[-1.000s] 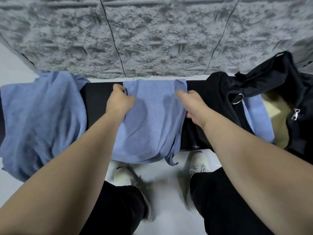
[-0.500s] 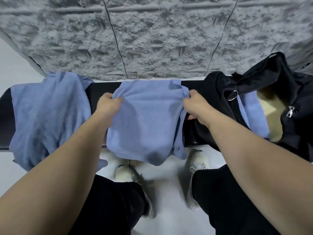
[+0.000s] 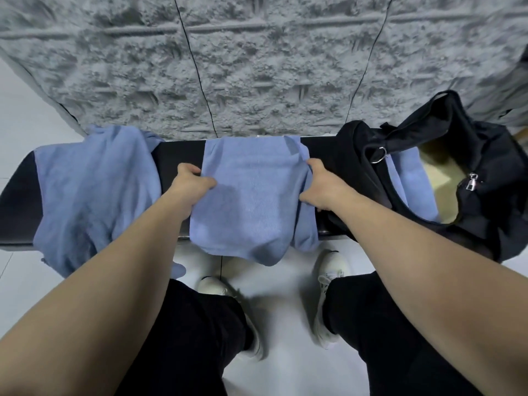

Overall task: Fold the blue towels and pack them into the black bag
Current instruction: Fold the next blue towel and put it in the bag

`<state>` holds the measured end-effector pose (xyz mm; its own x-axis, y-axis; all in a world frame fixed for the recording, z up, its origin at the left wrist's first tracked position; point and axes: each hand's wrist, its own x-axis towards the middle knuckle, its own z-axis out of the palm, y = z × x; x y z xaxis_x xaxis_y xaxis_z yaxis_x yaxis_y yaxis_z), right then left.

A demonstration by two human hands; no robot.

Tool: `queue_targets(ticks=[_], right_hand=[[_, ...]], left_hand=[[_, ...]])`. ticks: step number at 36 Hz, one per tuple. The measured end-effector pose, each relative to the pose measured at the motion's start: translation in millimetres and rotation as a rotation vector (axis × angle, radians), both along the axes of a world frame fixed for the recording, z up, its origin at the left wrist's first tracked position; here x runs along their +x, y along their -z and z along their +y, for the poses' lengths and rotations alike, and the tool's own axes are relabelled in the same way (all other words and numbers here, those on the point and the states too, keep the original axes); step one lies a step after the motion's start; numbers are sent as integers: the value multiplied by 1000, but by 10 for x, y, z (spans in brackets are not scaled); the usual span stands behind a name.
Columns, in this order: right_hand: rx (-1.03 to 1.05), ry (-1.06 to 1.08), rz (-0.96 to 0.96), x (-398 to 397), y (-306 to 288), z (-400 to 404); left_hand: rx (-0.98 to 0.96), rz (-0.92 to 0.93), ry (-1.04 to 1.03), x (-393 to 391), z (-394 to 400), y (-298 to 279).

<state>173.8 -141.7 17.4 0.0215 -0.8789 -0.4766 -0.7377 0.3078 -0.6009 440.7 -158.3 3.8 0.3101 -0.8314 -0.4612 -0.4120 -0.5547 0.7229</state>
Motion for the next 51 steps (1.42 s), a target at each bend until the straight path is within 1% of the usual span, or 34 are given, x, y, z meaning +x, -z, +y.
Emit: queue_targets(ticks=[3, 6, 9, 13, 15, 19, 23, 28, 30, 35, 39, 42, 44, 45, 47, 49, 51], right_hand=[[61, -29, -1, -31, -2, 139], [66, -90, 30, -77, -28, 254], [23, -147, 60, -104, -41, 374], [-48, -233, 74, -111, -19, 507], [-91, -192, 16, -97, -49, 559], [-126, 11, -174, -64, -119, 618], [-26, 143, -251, -108, -185, 685], [132, 331, -445, -162, -268, 791], [161, 362, -504, -186, -285, 814], [278, 251, -558, -258, -291, 870], [397, 109, -578, -301, -272, 863], [387, 77, -548, -307, -313, 876], [378, 103, -634, -313, -353, 879], [378, 141, -715, -319, -374, 876], [367, 233, -881, -330, -435, 877], [355, 285, -1007, -347, -500, 886], [348, 316, -1118, -365, -558, 901]], left_hand=[[99, 23, 25, -2, 141, -58], [146, 0, 77, 4, 305, -112], [192, -6, 144, -18, 481, -164], [230, 34, 209, -38, 673, -238], [194, 93, 186, -20, 729, -266], [58, 194, 60, -34, 797, -333], [-37, 252, -43, -83, 869, -385], [-207, 138, -95, -102, 883, -396], [-222, 205, -135, -123, 891, -408], [-183, 326, -179, -135, 918, -480], [-167, 316, -202, -81, 942, -500], [-149, 326, -189, -62, 944, -516], [-112, 431, -163, -95, 975, -550], [-82, 497, -140, -124, 997, -566], [-10, 568, -56, -172, 1058, -593], [72, 590, 61, -200, 1128, -613], [158, 559, 177, -217, 1184, -620]])
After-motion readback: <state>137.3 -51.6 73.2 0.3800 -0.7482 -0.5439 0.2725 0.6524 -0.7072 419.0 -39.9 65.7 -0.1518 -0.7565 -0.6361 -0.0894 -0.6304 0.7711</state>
